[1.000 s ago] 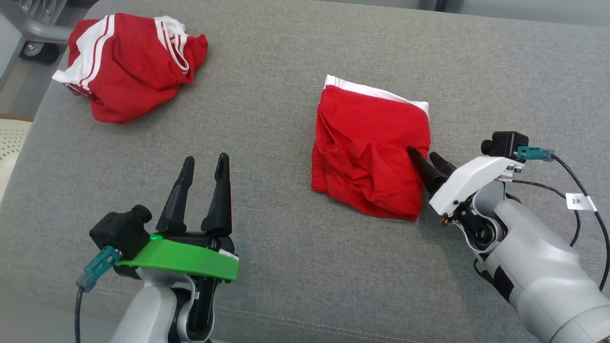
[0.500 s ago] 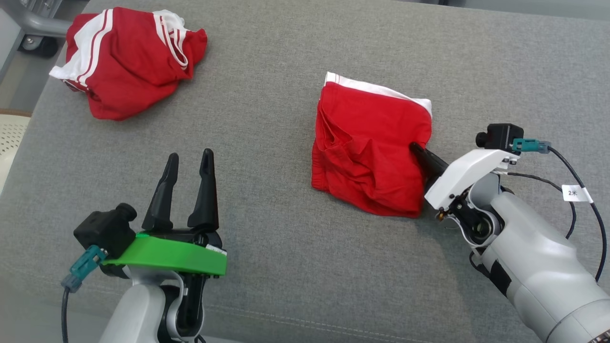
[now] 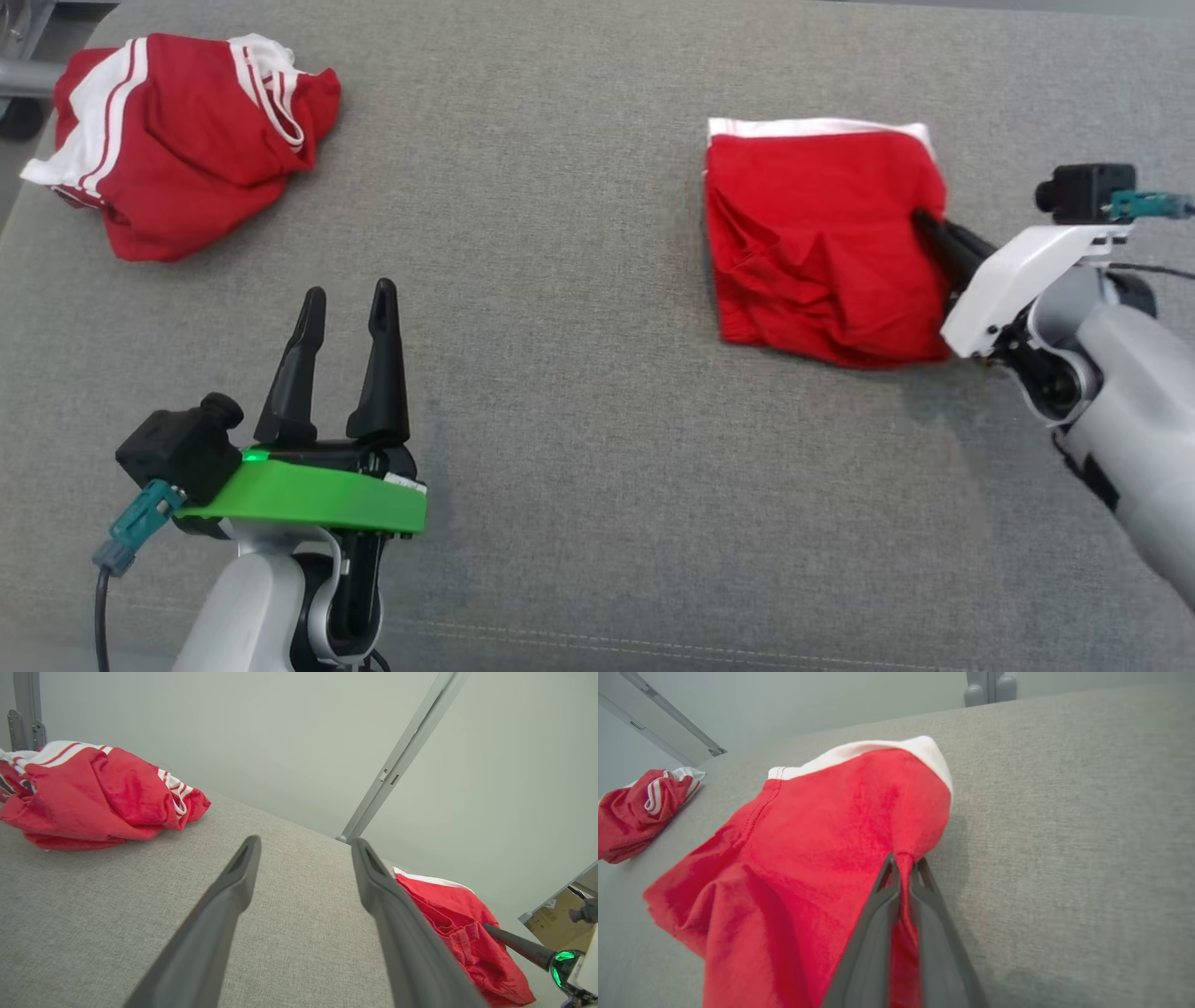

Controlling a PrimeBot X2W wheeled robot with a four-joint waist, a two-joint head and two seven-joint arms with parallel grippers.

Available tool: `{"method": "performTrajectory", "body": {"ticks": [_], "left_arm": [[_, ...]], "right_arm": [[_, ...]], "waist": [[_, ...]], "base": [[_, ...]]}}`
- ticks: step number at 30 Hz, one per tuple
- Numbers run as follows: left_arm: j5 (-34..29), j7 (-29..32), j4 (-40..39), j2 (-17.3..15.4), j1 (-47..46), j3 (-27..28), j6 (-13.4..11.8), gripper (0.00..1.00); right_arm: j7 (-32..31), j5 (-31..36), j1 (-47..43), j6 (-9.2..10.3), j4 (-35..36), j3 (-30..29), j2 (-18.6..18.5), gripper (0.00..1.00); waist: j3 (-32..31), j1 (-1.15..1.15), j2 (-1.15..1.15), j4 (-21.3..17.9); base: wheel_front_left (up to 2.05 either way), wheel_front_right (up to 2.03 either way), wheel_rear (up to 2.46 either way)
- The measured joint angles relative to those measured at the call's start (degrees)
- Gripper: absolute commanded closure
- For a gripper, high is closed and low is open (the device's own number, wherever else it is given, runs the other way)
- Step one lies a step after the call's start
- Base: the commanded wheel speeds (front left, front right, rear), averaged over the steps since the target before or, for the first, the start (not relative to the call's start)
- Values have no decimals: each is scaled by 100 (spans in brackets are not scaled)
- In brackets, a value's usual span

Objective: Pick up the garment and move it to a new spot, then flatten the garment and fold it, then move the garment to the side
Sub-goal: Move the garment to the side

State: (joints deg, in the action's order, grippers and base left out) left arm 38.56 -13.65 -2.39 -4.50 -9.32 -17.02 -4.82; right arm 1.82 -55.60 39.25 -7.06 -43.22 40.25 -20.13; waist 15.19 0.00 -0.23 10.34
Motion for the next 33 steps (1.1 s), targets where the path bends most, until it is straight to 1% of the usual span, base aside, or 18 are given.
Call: {"method": "performTrajectory", "body": {"ticks": [6, 13, 17, 21, 24, 28, 33], "left_arm": [[-20, 13, -127, -37, 1, -2, -25, 0], [-148, 166, -415, -127, -14, -54, -42, 0], [-229, 261, -570, -189, -34, -155, -43, 0], [-350, 339, -662, -233, -152, -154, -52, 0], [-363, 354, -779, -246, -204, -155, -57, 0], [-428, 409, -831, -261, -304, -177, -58, 0], [-466, 461, -915, -266, -393, -244, -58, 0]], "right_arm": [[-78, 302, 376, 0, -10, 16, -700, 100], [-283, 689, 912, 0, -69, 89, -1307, 100], [-392, 873, 1173, 0, -133, 116, -1570, 100], [-446, 878, 1335, 1, -233, 53, -1767, 100], [-447, 881, 1444, 19, -296, 1, -1806, 100], [-447, 1023, 1552, 126, -414, 0, -1927, 100], [-422, 1151, 1592, 308, -620, -21, -2130, 100]], "waist": [[69, 0, 0, -255], [307, 0, 0, -566], [505, 0, 0, -649], [719, 0, 0, -693], [875, 0, 0, -703], [1057, 0, 0, -691], [1199, 0, 0, -616]], "base": [[0, 0, 0], [0, 0, 0], [0, 0, 0], [0, 0, 0], [0, 0, 0], [0, 0, 0], [0, 0, 0]]}}
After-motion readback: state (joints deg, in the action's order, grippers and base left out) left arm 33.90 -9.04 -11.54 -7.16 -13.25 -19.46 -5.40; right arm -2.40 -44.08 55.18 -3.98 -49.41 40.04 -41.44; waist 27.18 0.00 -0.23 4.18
